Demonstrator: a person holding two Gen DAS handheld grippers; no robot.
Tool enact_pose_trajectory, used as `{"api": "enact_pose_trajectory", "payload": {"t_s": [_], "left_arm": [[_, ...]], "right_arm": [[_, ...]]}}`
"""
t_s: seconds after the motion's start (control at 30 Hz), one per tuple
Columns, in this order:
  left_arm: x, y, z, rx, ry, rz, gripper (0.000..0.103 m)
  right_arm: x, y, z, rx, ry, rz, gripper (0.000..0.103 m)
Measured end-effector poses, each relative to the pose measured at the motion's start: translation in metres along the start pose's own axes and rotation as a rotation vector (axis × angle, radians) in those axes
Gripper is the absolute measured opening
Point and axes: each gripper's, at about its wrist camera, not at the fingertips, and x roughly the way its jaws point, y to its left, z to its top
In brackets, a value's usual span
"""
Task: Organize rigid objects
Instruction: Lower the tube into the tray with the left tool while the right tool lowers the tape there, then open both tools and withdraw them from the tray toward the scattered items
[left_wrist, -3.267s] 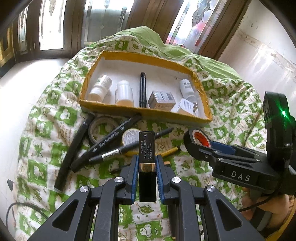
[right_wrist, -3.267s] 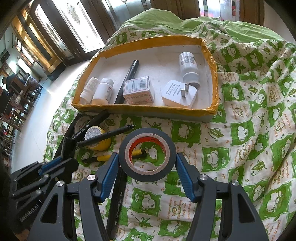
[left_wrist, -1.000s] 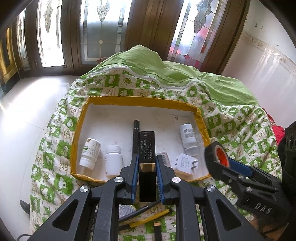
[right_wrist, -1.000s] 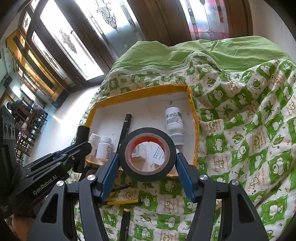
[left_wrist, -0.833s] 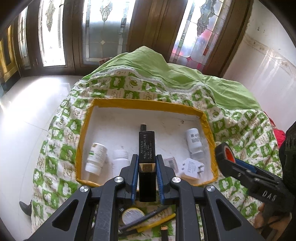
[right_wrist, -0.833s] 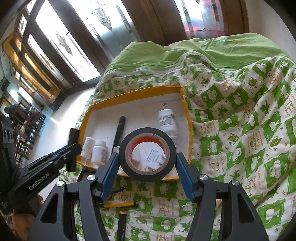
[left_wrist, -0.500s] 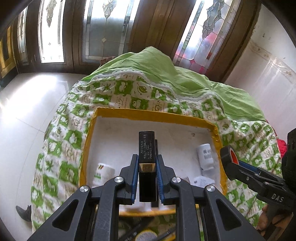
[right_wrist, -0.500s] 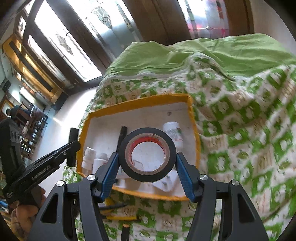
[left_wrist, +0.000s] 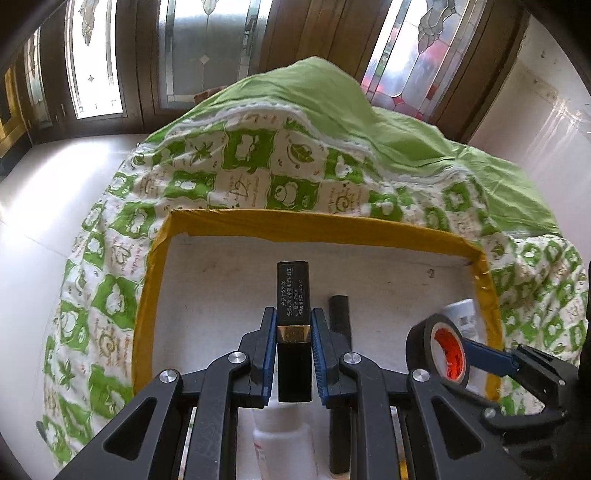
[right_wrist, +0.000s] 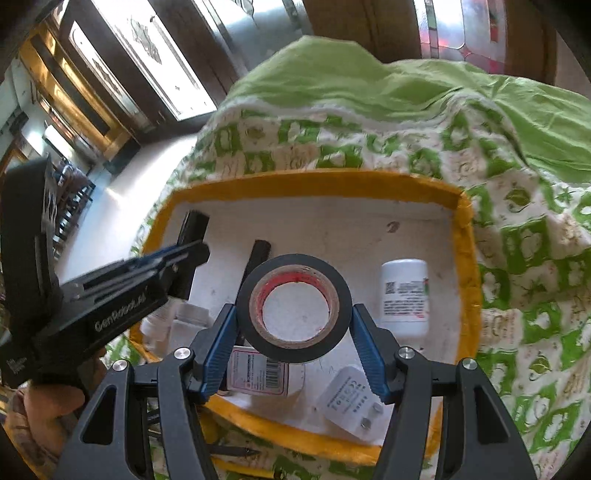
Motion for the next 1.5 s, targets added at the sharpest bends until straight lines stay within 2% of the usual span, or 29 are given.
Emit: {"api": "enact_pose_trajectory", "payload": {"t_s": [0.27, 0.43, 0.47, 0.5, 0.53, 0.6, 0.7, 0.9, 1.13, 1.4, 1.5], "left_arm": [[0.017, 0.003, -0.005, 0.015, 0.025, 0.047, 0.017], [0.019, 0.006, -0.005, -0.003, 0.028, 0.044, 0.018], [0.017, 0.007, -0.005, -0.009, 0.026, 0.035, 0.02], [0.015, 0.009, -0.005, -0.015, 0.023, 0.024, 0.03], [0.01, 0.011, -0.006, -0.023, 0.015, 0.019, 0.047], [-0.005, 0.013, -0.008, -0.032, -0.024, 0.031, 0.062], [-0.03, 0.016, -0.015, -0.052, -0.058, 0.009, 0.064], [-0.085, 0.006, -0.06, 0.008, -0.1, 0.074, 0.071], [-0.123, -0.003, -0.129, 0.054, -0.103, 0.13, 0.072], [-0.121, 0.01, -0.184, -0.06, -0.087, 0.12, 0.073], [-0.117, 0.026, -0.194, -0.136, -0.072, 0.117, 0.073]], "right_arm": [[0.021, 0.007, -0.006, -0.067, 0.024, -0.093, 0.061], [0.023, 0.006, -0.006, -0.072, 0.015, -0.093, 0.061], [0.021, 0.006, -0.006, -0.067, 0.005, -0.093, 0.064], [0.018, 0.005, -0.006, -0.061, -0.003, -0.095, 0.069], [0.016, 0.005, -0.006, -0.058, -0.009, -0.092, 0.07], [0.008, 0.004, -0.008, -0.05, -0.028, -0.081, 0.07], [-0.014, 0.002, -0.015, -0.011, -0.074, -0.05, 0.071], [-0.054, 0.001, -0.036, 0.07, -0.145, 0.016, 0.082], [-0.073, 0.016, -0.082, 0.044, -0.147, 0.046, 0.084], [-0.073, 0.033, -0.127, -0.004, -0.108, 0.043, 0.084], [-0.07, 0.034, -0.137, -0.011, -0.092, 0.041, 0.084]]}}
